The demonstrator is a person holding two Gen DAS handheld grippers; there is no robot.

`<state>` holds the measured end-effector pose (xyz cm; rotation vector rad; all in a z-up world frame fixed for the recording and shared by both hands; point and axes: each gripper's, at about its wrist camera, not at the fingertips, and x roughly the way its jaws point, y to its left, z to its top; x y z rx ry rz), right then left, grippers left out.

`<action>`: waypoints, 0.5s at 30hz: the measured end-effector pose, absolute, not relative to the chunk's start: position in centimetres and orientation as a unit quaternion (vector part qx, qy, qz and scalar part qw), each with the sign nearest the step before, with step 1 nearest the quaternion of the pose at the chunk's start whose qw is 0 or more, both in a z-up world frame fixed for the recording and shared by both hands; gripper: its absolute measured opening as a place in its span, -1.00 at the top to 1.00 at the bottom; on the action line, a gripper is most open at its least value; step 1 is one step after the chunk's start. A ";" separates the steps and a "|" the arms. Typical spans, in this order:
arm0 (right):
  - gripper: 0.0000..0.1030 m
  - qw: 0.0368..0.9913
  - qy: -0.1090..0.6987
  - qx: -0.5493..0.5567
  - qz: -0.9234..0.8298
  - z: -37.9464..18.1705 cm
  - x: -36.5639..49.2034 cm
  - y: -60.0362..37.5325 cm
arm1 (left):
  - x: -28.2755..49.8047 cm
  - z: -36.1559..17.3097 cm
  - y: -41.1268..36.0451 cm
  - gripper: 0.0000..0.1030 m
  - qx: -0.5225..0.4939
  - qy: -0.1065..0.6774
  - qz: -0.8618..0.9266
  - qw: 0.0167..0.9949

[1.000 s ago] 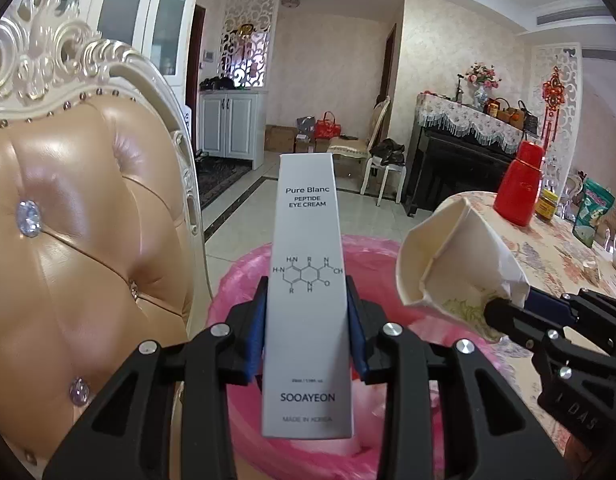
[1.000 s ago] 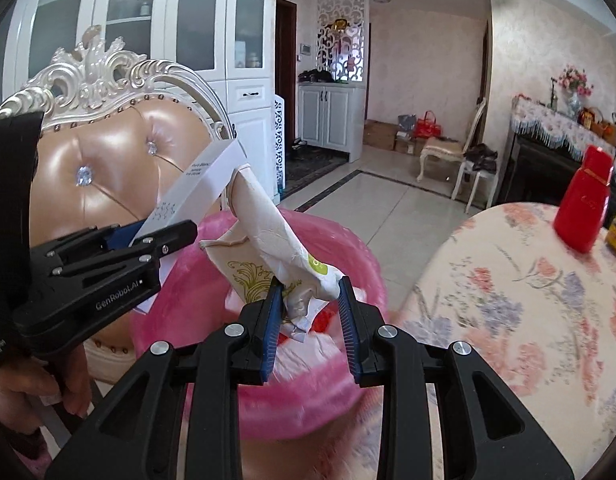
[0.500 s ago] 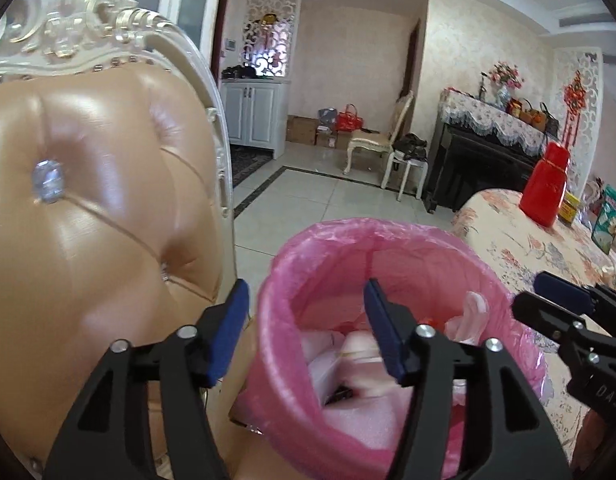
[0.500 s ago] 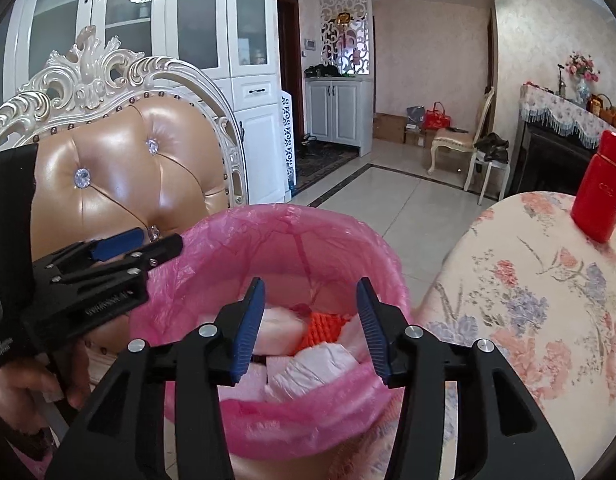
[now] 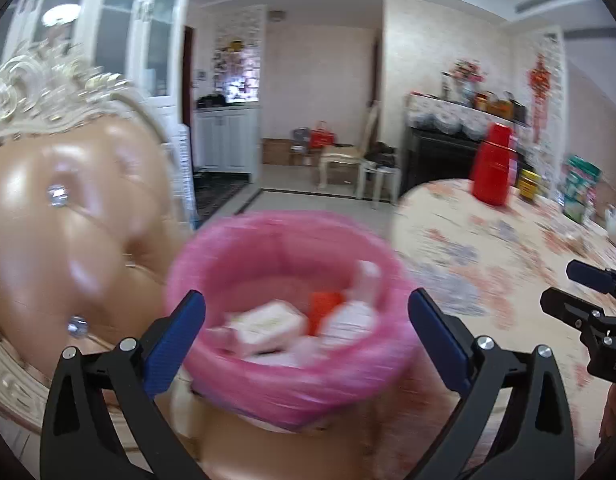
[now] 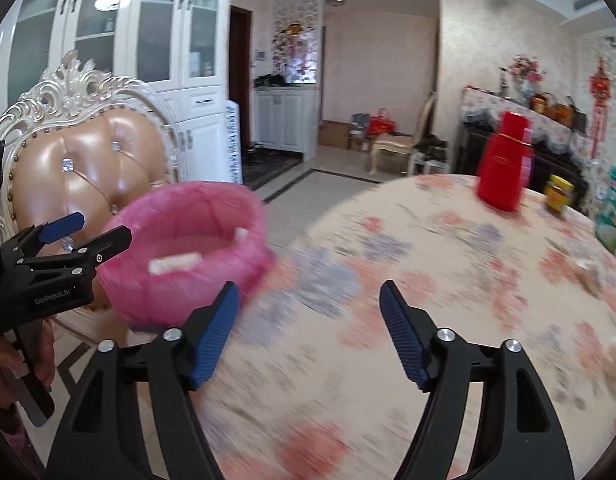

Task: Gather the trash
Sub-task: 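Move both open tools back over the table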

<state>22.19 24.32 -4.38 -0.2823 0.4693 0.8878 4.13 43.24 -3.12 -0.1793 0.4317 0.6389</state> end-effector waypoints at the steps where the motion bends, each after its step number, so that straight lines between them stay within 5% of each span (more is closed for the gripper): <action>1: -0.39 0.872 0.224 -0.135 0.414 -4.5 22.5 22.7 | 5.1 -3.1 41.6 -0.91 -0.083 0.212 0.296 0.928; 15: -0.42 0.927 0.282 -0.085 0.233 -6.7 30.9 -0.4 | 20.3 -3.0 23.7 -0.91 -0.019 0.260 0.107 0.959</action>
